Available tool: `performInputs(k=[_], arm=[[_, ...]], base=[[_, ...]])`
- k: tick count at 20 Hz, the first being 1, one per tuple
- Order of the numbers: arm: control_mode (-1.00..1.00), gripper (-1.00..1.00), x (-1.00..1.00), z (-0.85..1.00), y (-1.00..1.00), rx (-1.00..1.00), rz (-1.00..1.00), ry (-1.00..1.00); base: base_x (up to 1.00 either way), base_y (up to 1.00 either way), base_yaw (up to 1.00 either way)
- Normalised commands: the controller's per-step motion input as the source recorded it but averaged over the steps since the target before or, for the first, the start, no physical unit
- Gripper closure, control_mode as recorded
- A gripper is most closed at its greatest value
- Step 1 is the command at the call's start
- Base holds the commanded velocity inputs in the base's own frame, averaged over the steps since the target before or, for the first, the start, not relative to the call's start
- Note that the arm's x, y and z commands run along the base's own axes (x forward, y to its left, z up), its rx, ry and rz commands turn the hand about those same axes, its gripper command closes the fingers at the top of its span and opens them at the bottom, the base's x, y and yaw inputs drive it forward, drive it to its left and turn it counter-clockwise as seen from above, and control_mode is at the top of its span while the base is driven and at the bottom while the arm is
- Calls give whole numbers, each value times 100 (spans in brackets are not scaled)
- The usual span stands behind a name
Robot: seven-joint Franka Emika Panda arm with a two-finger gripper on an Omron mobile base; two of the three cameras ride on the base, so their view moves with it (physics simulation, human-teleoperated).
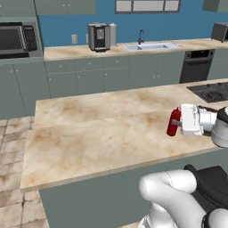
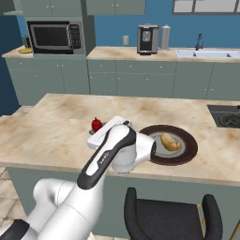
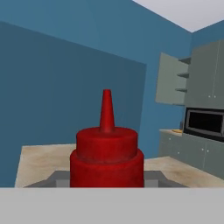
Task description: Move the hot dog bun to the plate on the dining table and place the condiment next to that plate. Then navigate to the fridge and take the sausage and place it on the plate as well.
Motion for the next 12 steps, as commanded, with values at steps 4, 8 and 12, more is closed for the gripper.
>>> performInputs(k=[4,8,12], arm=[[-100,100,31,-16,-5,0,2,0],[-100,100,29,-18,-7,0,0,0],[-100,100,24,-21,-6,0,0,0]], base=[[0,0,0],[0,0,0],[0,0,0]])
